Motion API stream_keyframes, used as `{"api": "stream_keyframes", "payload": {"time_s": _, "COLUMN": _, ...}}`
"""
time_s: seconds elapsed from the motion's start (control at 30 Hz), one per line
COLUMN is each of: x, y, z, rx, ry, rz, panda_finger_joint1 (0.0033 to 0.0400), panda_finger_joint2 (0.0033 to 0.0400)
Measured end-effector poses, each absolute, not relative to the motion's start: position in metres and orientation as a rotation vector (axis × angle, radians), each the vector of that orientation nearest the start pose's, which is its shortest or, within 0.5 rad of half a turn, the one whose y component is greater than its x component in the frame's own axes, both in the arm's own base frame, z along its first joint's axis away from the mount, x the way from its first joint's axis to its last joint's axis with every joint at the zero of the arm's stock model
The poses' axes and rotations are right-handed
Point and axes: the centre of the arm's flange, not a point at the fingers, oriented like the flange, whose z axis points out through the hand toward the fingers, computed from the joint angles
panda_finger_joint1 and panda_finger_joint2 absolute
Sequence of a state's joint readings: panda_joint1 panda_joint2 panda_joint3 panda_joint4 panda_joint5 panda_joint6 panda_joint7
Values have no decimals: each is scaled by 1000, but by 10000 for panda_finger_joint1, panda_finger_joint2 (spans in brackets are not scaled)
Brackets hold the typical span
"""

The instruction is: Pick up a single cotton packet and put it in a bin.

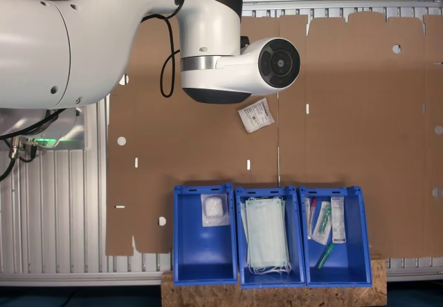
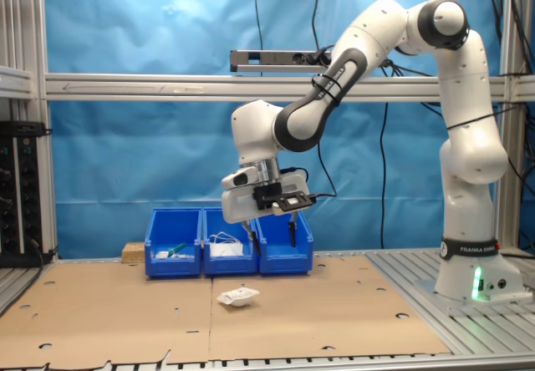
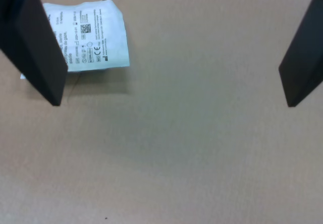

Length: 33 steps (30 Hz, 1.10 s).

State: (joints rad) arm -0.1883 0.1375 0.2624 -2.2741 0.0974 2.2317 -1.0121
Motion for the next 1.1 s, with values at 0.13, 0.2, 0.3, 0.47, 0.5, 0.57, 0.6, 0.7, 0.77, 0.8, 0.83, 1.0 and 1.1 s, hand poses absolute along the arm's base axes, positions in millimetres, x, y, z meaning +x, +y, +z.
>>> {"api": "stream_keyframes", "payload": {"time_s": 0.13, "x": 509, "y": 43, "z": 287, "rx": -2585, "ry": -1452, "rz": 159, "panda_finger_joint1": 400, "panda_finger_joint2": 400}}
{"api": "stream_keyframes", "payload": {"time_s": 0.2, "x": 509, "y": 45, "z": 289, "rx": -2585, "ry": -1461, "rz": 153, "panda_finger_joint1": 400, "panda_finger_joint2": 400}}
{"api": "stream_keyframes", "payload": {"time_s": 0.3, "x": 509, "y": 49, "z": 294, "rx": -2585, "ry": -1475, "rz": 144, "panda_finger_joint1": 400, "panda_finger_joint2": 400}}
{"api": "stream_keyframes", "payload": {"time_s": 0.47, "x": 509, "y": 54, "z": 300, "rx": -2585, "ry": -1492, "rz": 131, "panda_finger_joint1": 400, "panda_finger_joint2": 400}}
{"api": "stream_keyframes", "payload": {"time_s": 0.5, "x": 509, "y": 55, "z": 301, "rx": -2585, "ry": -1495, "rz": 130, "panda_finger_joint1": 400, "panda_finger_joint2": 400}}
{"api": "stream_keyframes", "payload": {"time_s": 0.57, "x": 509, "y": 55, "z": 302, "rx": -2584, "ry": -1497, "rz": 128, "panda_finger_joint1": 400, "panda_finger_joint2": 400}}
{"api": "stream_keyframes", "payload": {"time_s": 0.6, "x": 509, "y": 56, "z": 302, "rx": -2585, "ry": -1498, "rz": 127, "panda_finger_joint1": 400, "panda_finger_joint2": 400}}
{"api": "stream_keyframes", "payload": {"time_s": 0.7, "x": 509, "y": 56, "z": 303, "rx": -2585, "ry": -1500, "rz": 124, "panda_finger_joint1": 400, "panda_finger_joint2": 400}}
{"api": "stream_keyframes", "payload": {"time_s": 0.77, "x": 509, "y": 56, "z": 304, "rx": -2586, "ry": -1501, "rz": 123, "panda_finger_joint1": 400, "panda_finger_joint2": 400}}
{"api": "stream_keyframes", "payload": {"time_s": 0.8, "x": 509, "y": 56, "z": 304, "rx": -2586, "ry": -1501, "rz": 122, "panda_finger_joint1": 400, "panda_finger_joint2": 400}}
{"api": "stream_keyframes", "payload": {"time_s": 0.83, "x": 509, "y": 56, "z": 304, "rx": -2586, "ry": -1501, "rz": 122, "panda_finger_joint1": 400, "panda_finger_joint2": 400}}
{"api": "stream_keyframes", "payload": {"time_s": 1.0, "x": 509, "y": 56, "z": 305, "rx": -2587, "ry": -1502, "rz": 121, "panda_finger_joint1": 400, "panda_finger_joint2": 400}}
{"api": "stream_keyframes", "payload": {"time_s": 1.1, "x": 509, "y": 56, "z": 305, "rx": -2587, "ry": -1502, "rz": 120, "panda_finger_joint1": 400, "panda_finger_joint2": 400}}
